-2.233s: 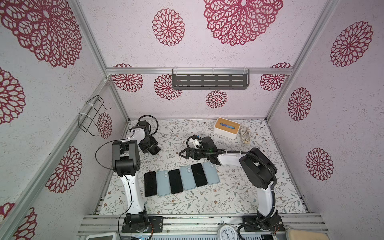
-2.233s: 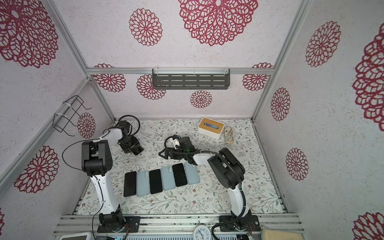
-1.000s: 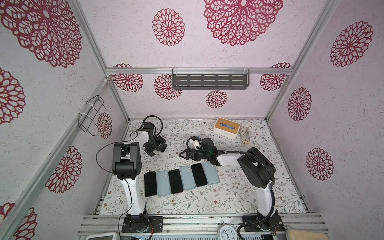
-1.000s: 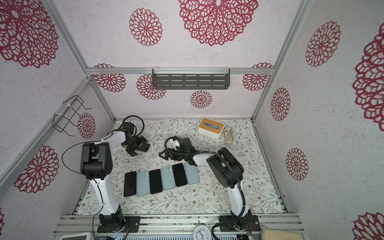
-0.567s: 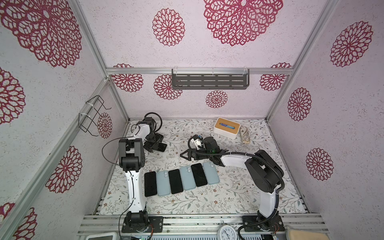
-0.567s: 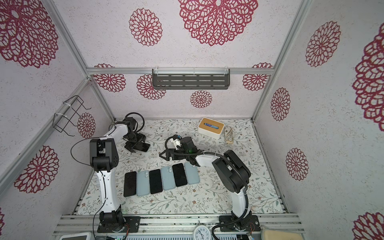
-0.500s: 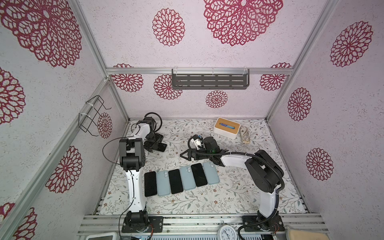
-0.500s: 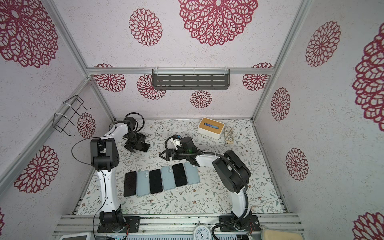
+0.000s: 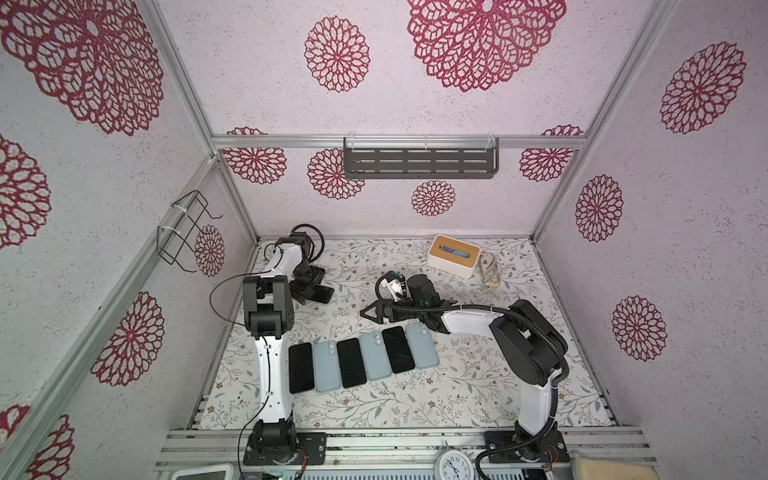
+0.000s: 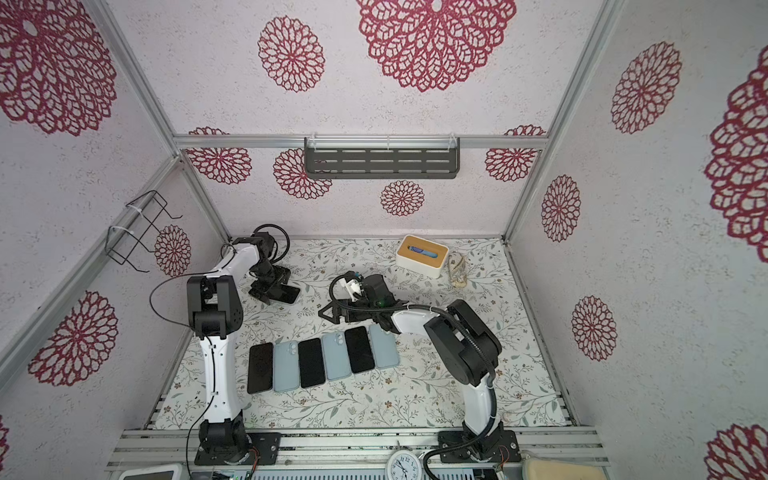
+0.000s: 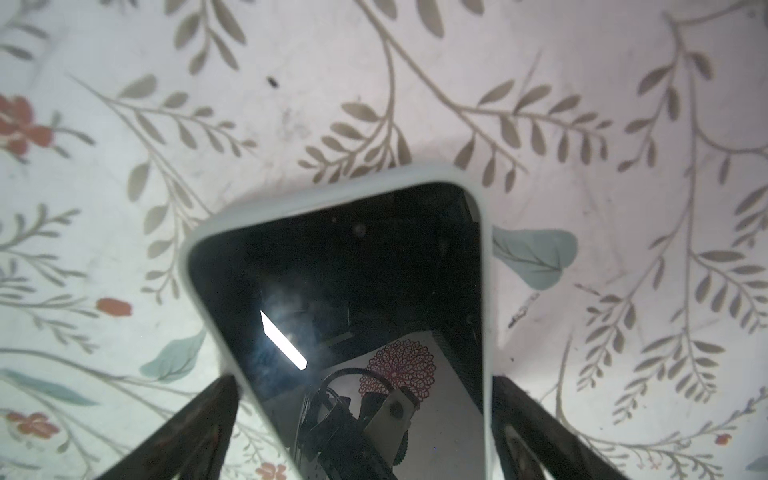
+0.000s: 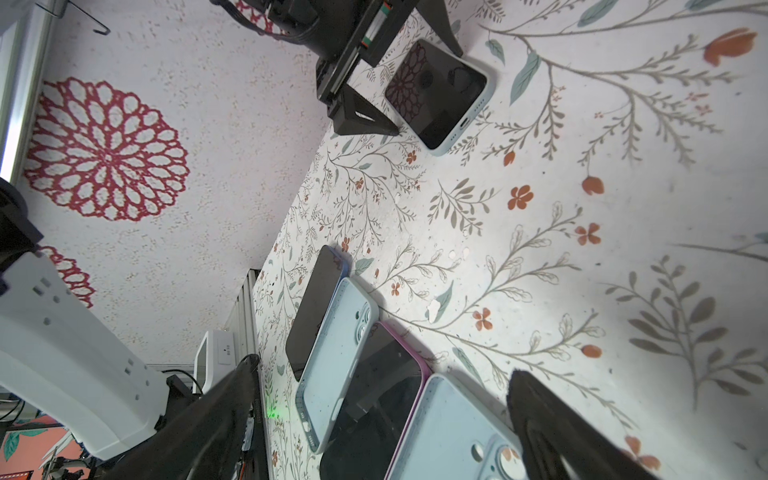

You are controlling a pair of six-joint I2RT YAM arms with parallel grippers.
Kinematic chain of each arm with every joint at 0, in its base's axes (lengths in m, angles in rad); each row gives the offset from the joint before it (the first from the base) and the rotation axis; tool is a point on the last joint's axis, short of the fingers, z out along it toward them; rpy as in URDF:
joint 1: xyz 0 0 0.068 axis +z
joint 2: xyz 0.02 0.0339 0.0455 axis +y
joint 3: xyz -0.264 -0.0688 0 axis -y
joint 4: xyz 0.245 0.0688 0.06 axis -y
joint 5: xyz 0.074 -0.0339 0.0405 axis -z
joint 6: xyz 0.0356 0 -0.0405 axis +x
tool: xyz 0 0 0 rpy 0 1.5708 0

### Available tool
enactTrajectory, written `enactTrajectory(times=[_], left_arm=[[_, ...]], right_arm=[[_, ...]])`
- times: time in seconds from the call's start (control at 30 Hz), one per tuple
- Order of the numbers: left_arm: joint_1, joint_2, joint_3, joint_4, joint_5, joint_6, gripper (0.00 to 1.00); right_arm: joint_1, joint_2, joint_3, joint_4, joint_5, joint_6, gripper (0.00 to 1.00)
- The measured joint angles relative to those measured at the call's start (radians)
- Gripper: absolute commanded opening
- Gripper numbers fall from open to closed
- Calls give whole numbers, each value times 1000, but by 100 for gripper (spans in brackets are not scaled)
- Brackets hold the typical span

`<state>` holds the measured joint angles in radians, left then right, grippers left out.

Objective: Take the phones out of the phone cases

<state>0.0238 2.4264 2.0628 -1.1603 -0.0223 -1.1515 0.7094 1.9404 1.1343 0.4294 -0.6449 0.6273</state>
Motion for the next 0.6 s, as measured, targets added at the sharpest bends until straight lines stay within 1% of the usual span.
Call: enactTrajectory(times=[0.07,0.1,0.13,0.23,0.33,0.6], left_arm=[[-2,14,23,-26,-25,-10,100],[-3,18,27,-34,-35,-10,99],[-4,19,30,-43,-40,-8,95],[-4,20,27,-38,-44,-2,81],[-1,-3,-15,-10,-39,9,73],[-3,-89,-160,105,-8,74,66]], right_arm=[[0,0,0,1,-6,0,99],[0,0,0,1,-7,0,99],[0,0,0,2,-9,0,99],[0,0,0,9,-14,2,99],[-1,0,0,21,-16,7,99],[-12,0,0,40,-16,28,99]])
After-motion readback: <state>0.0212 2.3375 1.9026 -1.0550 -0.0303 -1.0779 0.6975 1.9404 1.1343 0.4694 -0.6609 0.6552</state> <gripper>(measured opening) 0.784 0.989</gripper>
